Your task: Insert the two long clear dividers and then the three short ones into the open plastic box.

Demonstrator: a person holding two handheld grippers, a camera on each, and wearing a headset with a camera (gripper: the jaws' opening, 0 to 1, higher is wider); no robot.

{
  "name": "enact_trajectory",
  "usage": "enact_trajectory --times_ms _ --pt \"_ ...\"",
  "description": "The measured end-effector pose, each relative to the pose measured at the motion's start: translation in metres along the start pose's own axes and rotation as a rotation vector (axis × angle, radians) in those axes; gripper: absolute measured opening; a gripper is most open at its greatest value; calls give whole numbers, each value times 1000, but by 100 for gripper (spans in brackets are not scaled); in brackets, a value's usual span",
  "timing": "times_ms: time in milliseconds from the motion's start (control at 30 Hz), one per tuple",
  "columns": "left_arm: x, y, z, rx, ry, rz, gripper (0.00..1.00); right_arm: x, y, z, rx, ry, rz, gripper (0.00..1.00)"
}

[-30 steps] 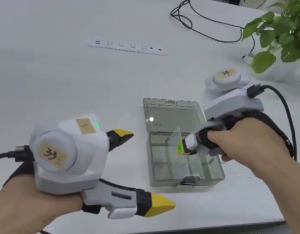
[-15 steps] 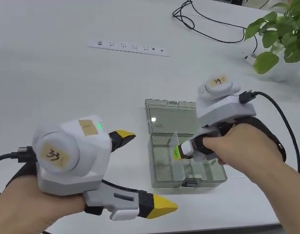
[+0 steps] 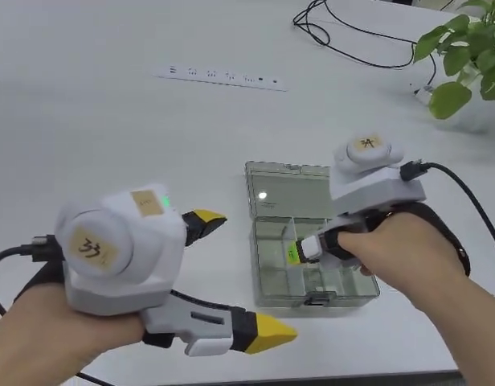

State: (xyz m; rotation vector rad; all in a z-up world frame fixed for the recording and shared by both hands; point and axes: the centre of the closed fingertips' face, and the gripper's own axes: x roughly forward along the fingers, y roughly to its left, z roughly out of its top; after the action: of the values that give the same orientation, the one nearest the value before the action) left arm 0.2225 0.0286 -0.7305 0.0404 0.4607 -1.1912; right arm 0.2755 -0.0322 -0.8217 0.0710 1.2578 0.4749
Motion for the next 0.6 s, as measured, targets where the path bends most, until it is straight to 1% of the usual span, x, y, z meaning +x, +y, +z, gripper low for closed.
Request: enact_trajectory --times_ms 100,167,267,433,600 --pt "-1 -1 3 0 -5 14 96 0 1 -2 18 -7 37 12" --pt "-3 0 4 -8 1 32 96 -1 3 -3 32 -10 67 13" --pt "-5 -1 6 -18 -2 57 96 -6 6 -1 32 -23 91 16" --pt "-6 -3 10 -34 3 97 95 -21 11 6 23 -49 137 17" --pt "-7 -4 22 -46 -6 146 96 -40 15 15 2 -83 193 18"
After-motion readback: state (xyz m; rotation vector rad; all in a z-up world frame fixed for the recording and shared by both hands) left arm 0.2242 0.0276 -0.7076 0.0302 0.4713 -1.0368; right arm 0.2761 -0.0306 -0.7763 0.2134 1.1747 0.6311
